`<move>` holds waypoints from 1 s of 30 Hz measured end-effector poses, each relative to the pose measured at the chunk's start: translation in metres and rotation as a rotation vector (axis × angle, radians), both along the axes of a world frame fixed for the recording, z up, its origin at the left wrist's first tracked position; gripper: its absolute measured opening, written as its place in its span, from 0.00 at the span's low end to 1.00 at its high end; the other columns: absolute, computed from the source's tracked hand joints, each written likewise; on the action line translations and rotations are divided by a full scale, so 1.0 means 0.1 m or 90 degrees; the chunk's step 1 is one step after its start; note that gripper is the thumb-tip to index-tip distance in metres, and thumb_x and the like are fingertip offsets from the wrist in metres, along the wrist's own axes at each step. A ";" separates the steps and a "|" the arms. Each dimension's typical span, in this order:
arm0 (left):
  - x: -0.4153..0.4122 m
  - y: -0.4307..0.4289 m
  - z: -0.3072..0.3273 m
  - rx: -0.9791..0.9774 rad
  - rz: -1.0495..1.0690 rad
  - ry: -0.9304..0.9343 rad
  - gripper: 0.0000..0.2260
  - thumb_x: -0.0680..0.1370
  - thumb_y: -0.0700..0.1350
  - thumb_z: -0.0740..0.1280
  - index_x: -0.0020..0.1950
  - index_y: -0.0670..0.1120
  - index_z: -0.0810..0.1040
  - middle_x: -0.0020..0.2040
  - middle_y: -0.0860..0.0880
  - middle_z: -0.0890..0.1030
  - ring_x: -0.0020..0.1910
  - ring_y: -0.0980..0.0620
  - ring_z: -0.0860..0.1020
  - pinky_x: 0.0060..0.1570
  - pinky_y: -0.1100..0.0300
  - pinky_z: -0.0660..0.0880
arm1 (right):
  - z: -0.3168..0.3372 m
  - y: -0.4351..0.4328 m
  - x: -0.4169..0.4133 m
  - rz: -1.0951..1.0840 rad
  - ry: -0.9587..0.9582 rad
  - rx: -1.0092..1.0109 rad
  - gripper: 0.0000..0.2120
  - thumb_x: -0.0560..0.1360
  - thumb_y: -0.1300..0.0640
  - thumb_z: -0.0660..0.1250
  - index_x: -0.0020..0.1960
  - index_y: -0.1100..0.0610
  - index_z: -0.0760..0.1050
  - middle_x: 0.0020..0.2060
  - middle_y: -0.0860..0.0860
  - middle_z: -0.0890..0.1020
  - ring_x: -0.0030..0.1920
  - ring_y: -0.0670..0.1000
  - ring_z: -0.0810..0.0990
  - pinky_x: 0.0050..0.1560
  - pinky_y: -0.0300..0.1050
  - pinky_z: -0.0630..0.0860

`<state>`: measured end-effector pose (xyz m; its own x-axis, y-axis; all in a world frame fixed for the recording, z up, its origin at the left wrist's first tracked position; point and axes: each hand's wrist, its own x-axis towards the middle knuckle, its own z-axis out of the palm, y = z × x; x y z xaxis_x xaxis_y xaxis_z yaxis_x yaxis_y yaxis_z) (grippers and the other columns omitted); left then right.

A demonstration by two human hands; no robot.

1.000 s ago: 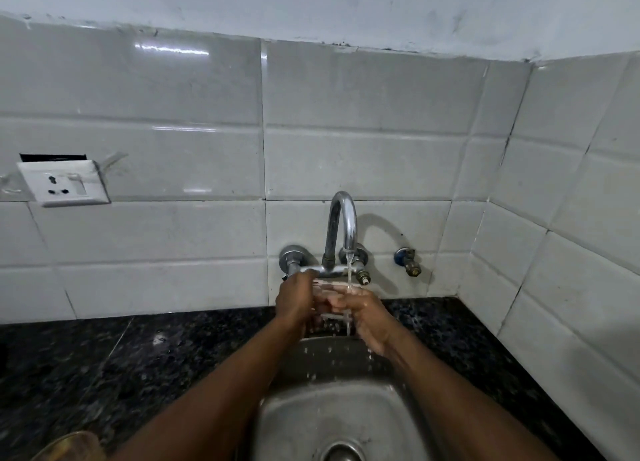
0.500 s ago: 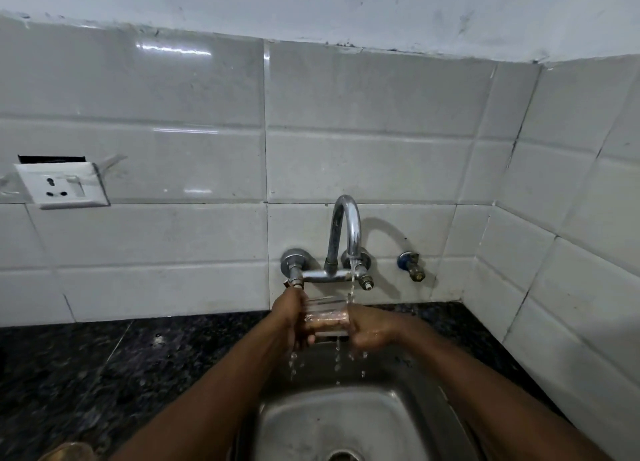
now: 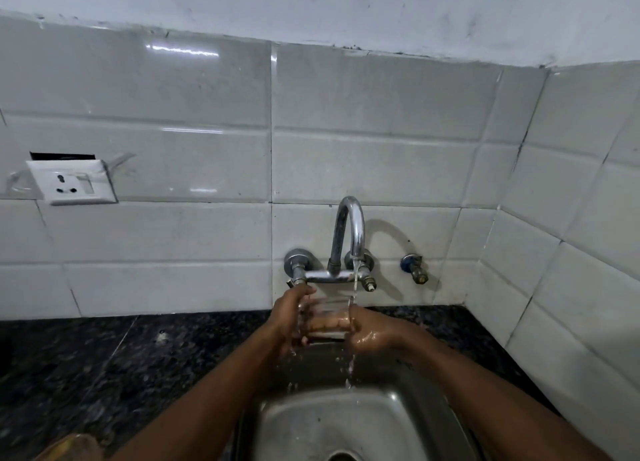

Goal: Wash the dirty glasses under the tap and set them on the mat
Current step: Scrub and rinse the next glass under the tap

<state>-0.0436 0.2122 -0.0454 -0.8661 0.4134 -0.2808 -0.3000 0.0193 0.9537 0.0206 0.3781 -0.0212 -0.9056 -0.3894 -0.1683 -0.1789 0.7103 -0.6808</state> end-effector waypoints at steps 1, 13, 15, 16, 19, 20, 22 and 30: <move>0.04 0.02 -0.01 0.029 0.050 0.068 0.10 0.80 0.47 0.61 0.46 0.42 0.77 0.40 0.43 0.81 0.31 0.48 0.77 0.24 0.62 0.69 | 0.02 -0.02 0.01 -0.025 -0.005 -0.039 0.36 0.69 0.77 0.61 0.70 0.48 0.71 0.66 0.44 0.76 0.61 0.43 0.78 0.57 0.47 0.79; 0.20 0.29 -0.11 0.143 -0.008 -0.313 0.20 0.79 0.53 0.52 0.42 0.40 0.76 0.34 0.42 0.78 0.30 0.48 0.74 0.25 0.62 0.70 | -0.09 -0.25 0.00 -0.408 0.378 0.003 0.25 0.81 0.43 0.58 0.34 0.58 0.78 0.28 0.53 0.82 0.29 0.51 0.81 0.38 0.51 0.80; 0.21 0.34 -0.15 0.118 -0.034 -0.335 0.25 0.80 0.57 0.52 0.50 0.37 0.78 0.42 0.39 0.81 0.38 0.43 0.78 0.35 0.55 0.76 | -0.10 -0.19 -0.04 -0.354 0.501 0.121 0.26 0.81 0.45 0.55 0.35 0.57 0.80 0.28 0.53 0.81 0.28 0.52 0.80 0.35 0.49 0.79; 0.23 0.34 -0.16 0.076 -0.035 -0.330 0.27 0.80 0.59 0.53 0.53 0.37 0.78 0.46 0.38 0.81 0.42 0.41 0.79 0.39 0.52 0.78 | -0.08 -0.14 -0.06 -0.302 0.581 0.213 0.25 0.80 0.45 0.54 0.35 0.57 0.80 0.28 0.53 0.81 0.28 0.52 0.79 0.32 0.46 0.78; 0.22 0.30 -0.25 0.006 -0.016 -0.320 0.30 0.81 0.62 0.53 0.60 0.36 0.76 0.54 0.37 0.80 0.48 0.37 0.79 0.44 0.47 0.78 | 0.03 -0.03 -0.09 -0.188 0.658 0.391 0.26 0.79 0.46 0.51 0.34 0.55 0.81 0.26 0.51 0.80 0.25 0.51 0.77 0.29 0.40 0.71; 0.23 0.29 -0.28 0.015 0.000 -0.321 0.30 0.81 0.62 0.53 0.61 0.36 0.76 0.54 0.37 0.80 0.49 0.37 0.79 0.45 0.47 0.78 | 0.03 -0.02 -0.09 -0.172 0.653 0.390 0.26 0.80 0.46 0.51 0.34 0.55 0.81 0.26 0.51 0.80 0.25 0.51 0.77 0.30 0.40 0.69; 0.24 0.30 -0.29 0.056 0.017 -0.315 0.30 0.81 0.63 0.54 0.58 0.37 0.77 0.53 0.36 0.80 0.49 0.37 0.79 0.47 0.48 0.78 | 0.01 -0.05 -0.07 -0.241 0.614 0.288 0.25 0.81 0.47 0.54 0.36 0.56 0.81 0.27 0.52 0.81 0.26 0.51 0.78 0.30 0.40 0.69; 0.30 0.48 0.03 -0.159 0.201 0.191 0.14 0.78 0.54 0.63 0.44 0.45 0.80 0.42 0.44 0.84 0.35 0.49 0.79 0.34 0.58 0.75 | -0.32 -0.31 0.07 -0.757 0.209 -0.452 0.21 0.82 0.51 0.59 0.38 0.61 0.79 0.30 0.53 0.81 0.30 0.49 0.79 0.30 0.39 0.75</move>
<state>-0.0135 0.2603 -0.0428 -0.9959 0.0701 -0.0579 -0.0419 0.2111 0.9766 0.0271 0.3467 -0.0534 -0.7070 0.7070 0.0163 0.0558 0.0787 -0.9953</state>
